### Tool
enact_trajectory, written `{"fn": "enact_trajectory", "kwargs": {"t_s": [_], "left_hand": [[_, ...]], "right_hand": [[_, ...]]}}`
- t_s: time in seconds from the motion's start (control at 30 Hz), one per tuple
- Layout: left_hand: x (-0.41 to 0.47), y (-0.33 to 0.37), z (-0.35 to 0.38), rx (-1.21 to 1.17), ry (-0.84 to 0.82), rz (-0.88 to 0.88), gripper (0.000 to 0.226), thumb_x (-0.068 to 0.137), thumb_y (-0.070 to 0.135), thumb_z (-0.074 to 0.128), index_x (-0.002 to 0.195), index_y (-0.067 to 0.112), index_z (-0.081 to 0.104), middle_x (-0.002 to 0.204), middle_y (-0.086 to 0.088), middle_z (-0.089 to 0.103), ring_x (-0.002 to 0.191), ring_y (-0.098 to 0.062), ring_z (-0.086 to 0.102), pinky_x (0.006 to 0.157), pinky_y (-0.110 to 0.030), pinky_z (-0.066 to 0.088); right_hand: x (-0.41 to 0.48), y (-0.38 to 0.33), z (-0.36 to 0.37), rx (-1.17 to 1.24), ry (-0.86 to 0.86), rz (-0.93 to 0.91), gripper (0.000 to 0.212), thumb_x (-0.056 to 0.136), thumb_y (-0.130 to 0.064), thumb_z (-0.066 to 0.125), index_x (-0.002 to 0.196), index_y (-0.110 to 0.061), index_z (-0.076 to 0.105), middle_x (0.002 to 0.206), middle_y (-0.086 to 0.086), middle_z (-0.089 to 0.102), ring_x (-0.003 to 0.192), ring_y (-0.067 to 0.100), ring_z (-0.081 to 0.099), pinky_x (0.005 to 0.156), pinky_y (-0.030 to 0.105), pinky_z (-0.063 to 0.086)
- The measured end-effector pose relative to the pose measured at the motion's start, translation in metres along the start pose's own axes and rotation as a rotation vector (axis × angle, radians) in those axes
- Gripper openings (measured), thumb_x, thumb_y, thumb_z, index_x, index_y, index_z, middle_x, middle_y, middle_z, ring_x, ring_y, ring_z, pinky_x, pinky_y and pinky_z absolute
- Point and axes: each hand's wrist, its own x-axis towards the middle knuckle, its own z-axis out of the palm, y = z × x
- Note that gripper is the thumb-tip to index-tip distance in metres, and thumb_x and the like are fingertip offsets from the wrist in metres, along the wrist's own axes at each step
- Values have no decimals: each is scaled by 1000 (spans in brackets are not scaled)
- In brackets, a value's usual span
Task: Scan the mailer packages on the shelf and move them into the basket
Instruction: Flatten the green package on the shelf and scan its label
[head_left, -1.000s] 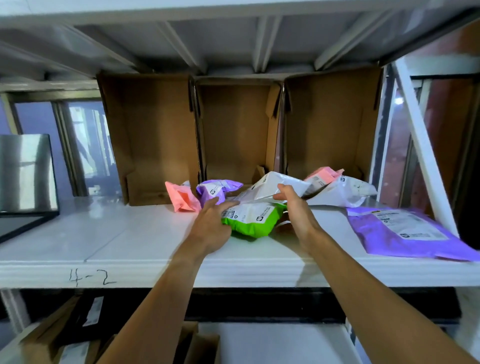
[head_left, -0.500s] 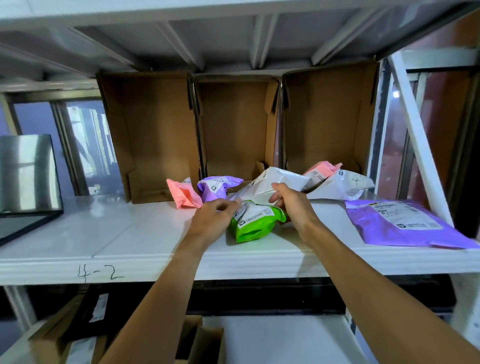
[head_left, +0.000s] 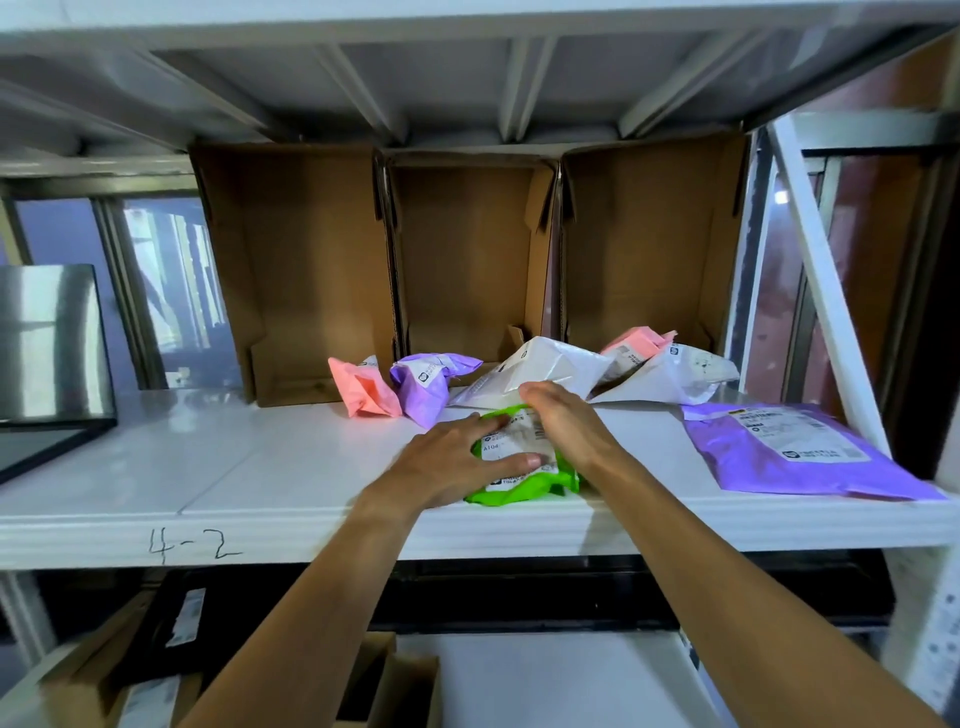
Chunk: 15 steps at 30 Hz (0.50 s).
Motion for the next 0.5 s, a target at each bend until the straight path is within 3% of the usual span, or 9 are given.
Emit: {"fn": "enact_trajectory", "kwargs": {"t_s": [0.07, 0.17, 0.33, 0.5], "left_hand": [[2, -1, 1, -6, -1, 26, 93, 62, 96, 47, 145, 56, 34, 152, 15, 43, 137, -16, 43, 111, -36, 37], [4, -2, 2, 33, -16, 39, 82, 72, 83, 56, 146, 57, 31, 156, 13, 39, 140, -18, 40, 110, -35, 35], [13, -10, 5, 51, -47, 3, 95, 57, 91, 48, 144, 56, 32, 157, 13, 38, 140, -20, 40, 113, -46, 35], [12, -7, 2, 137, -116, -5, 92, 69, 85, 46, 152, 55, 17, 166, 8, 16, 150, -21, 24, 119, -46, 24]], "right_hand": [[-2, -1, 5, -275, -67, -48, 47, 99, -42, 44, 142, -26, 52, 151, -5, 46, 138, 16, 41, 116, 34, 29], [-7, -5, 10, -576, -96, -165, 48, 103, -30, 37, 150, -19, 42, 159, -2, 34, 148, 14, 24, 117, 26, 14], [-13, -8, 10, -651, -192, -154, 48, 108, -32, 25, 152, -21, 38, 161, -1, 31, 148, 14, 23, 114, 26, 18], [-6, -5, 10, -640, -294, -55, 51, 106, -38, 25, 156, -26, 27, 164, -3, 22, 149, 18, 20, 118, 36, 19]]}}
